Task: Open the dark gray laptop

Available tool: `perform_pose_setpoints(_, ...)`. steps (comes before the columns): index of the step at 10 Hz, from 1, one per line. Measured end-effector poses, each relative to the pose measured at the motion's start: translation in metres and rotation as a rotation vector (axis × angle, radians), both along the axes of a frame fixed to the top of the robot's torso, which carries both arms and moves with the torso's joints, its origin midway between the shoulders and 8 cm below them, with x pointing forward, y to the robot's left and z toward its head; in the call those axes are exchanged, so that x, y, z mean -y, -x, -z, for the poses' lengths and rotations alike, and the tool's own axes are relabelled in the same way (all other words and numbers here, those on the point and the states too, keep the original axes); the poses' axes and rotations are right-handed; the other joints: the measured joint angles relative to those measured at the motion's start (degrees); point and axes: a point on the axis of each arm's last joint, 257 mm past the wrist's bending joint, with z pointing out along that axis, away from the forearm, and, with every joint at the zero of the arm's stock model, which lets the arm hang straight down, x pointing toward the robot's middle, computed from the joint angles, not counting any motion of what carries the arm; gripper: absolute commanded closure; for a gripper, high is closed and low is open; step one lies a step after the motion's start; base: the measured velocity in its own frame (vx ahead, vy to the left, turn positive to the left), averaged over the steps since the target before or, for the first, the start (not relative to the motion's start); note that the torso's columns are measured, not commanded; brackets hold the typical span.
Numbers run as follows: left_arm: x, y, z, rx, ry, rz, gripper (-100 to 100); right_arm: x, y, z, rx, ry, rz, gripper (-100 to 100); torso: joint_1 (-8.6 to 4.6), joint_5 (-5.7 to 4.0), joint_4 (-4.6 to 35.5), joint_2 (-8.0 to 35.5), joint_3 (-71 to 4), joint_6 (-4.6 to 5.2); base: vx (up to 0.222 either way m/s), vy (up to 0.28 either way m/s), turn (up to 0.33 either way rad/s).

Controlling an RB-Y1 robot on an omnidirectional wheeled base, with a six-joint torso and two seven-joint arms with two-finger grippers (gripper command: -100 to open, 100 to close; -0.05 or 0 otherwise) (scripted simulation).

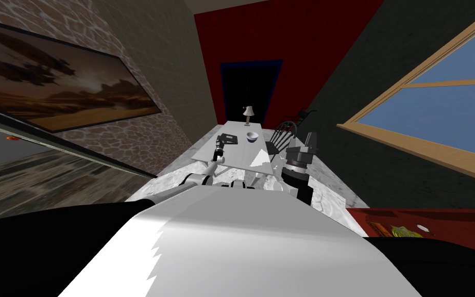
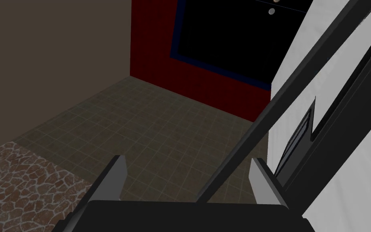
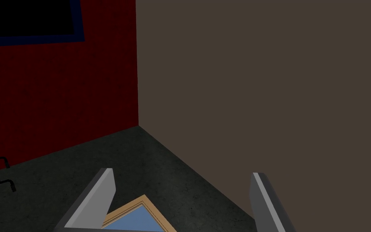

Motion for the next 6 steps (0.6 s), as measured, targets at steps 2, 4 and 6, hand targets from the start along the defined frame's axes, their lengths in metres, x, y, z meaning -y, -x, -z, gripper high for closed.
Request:
perform_pose_setpoints(2, -0.0006, -0.0002, 0.0028, -0.009, -0.001, 0.000, 0, 0.0000, 0.0000, 0.0000, 0.000, 0.000, 0.000, 0, 0.04, 0.03, -0.1, -0.1, -0.1, 0.02, 0.000, 0.000, 0.000)
perform_pose_setpoints(4, -0.0002, -0.0005, 0.0018, -0.007, -0.001, 0.000, 0, 0.0000, 0.0000, 0.0000, 0.000, 0.000, 0.000, 0, 0.05, 0.05, -0.2, -0.2, -0.1, 0.00, 0.000, 0.000, 0.000)
perform_pose_setpoints(6, -0.0002, -0.0005, 0.0017, -0.007, -0.001, 0.000, 0, 0.0000, 0.0000, 0.0000, 0.000, 0.000, 0.000, 0, 0.05, 0.05, -0.2, -0.2, -0.1, 0.01, 0.000, 0.000, 0.000)
